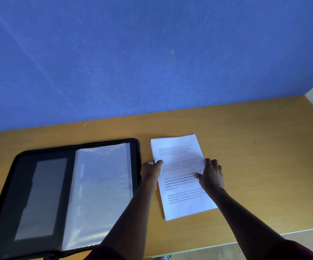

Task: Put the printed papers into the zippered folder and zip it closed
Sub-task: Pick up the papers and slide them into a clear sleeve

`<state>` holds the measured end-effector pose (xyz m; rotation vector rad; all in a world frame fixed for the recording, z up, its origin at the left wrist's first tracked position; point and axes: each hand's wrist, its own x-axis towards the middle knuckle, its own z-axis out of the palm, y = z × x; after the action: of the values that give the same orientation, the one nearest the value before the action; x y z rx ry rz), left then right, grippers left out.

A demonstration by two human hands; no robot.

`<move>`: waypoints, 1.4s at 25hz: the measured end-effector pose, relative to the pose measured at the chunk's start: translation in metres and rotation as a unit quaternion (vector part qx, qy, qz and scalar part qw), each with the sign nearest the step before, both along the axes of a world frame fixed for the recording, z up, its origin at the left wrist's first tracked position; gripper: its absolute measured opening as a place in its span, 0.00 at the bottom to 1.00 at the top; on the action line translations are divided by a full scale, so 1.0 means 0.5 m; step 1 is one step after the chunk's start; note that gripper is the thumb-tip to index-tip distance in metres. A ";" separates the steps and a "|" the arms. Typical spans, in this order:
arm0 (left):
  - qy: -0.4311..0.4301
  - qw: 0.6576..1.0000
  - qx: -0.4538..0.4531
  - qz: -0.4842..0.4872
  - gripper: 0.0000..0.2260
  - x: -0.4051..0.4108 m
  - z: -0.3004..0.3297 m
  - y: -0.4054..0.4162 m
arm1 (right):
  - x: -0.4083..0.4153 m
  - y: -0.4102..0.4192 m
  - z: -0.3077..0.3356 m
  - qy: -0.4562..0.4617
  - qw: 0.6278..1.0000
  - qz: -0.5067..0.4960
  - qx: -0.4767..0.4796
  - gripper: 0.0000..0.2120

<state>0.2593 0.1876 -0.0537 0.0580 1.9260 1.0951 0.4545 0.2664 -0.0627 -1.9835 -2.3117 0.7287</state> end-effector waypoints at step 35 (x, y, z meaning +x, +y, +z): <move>-0.222 0.972 0.036 0.066 0.06 0.038 0.039 -0.007 | -0.005 0.000 -0.004 0.002 1.000 -0.021 -0.006 0.28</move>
<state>0.2785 0.1839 -0.0341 -0.2588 1.5028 1.1531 0.4519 0.2663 -0.0645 -2.0268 -2.2607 0.7460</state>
